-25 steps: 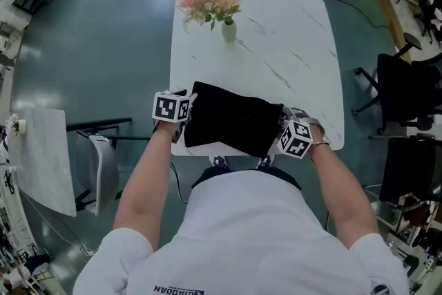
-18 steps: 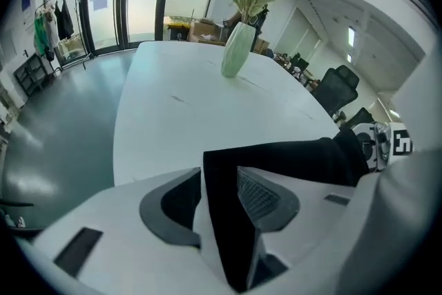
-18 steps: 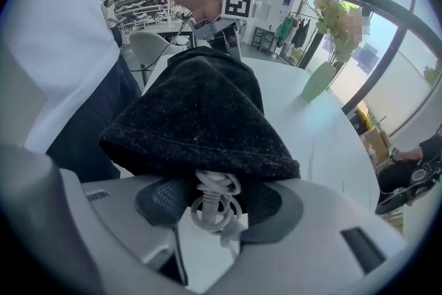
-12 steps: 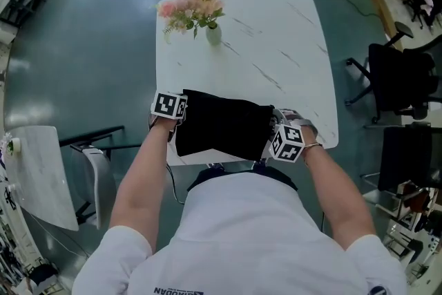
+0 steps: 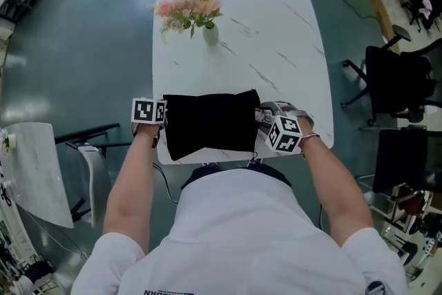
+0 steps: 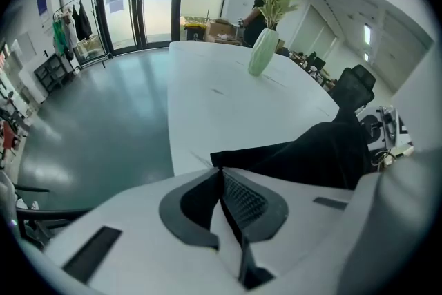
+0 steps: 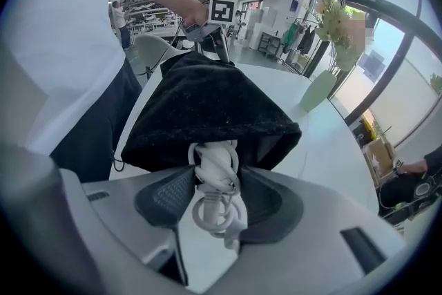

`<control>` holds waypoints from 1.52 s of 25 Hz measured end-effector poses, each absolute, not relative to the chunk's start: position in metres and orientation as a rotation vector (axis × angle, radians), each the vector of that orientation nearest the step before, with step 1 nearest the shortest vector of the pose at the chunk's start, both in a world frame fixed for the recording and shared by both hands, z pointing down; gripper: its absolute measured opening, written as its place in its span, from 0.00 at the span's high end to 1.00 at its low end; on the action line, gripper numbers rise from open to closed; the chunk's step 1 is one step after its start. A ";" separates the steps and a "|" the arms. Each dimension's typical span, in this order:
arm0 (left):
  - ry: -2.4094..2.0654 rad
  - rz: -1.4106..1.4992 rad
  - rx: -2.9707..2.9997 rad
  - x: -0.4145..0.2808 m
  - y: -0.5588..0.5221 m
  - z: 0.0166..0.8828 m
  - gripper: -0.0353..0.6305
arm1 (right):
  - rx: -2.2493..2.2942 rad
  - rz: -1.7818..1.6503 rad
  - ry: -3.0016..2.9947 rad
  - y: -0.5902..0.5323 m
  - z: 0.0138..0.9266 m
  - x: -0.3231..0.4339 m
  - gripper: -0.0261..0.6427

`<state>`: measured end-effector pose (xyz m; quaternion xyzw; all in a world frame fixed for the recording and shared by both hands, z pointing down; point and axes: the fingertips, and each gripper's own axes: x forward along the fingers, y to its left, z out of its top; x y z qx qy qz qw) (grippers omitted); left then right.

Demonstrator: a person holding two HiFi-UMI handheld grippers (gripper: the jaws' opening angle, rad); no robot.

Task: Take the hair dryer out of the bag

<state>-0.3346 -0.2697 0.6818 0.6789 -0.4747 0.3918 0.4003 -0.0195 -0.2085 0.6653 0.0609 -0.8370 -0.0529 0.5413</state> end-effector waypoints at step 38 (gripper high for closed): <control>-0.701 1.304 2.237 -0.182 -0.195 0.670 0.68 | 0.233 -0.040 -1.952 -0.204 0.674 -0.032 0.56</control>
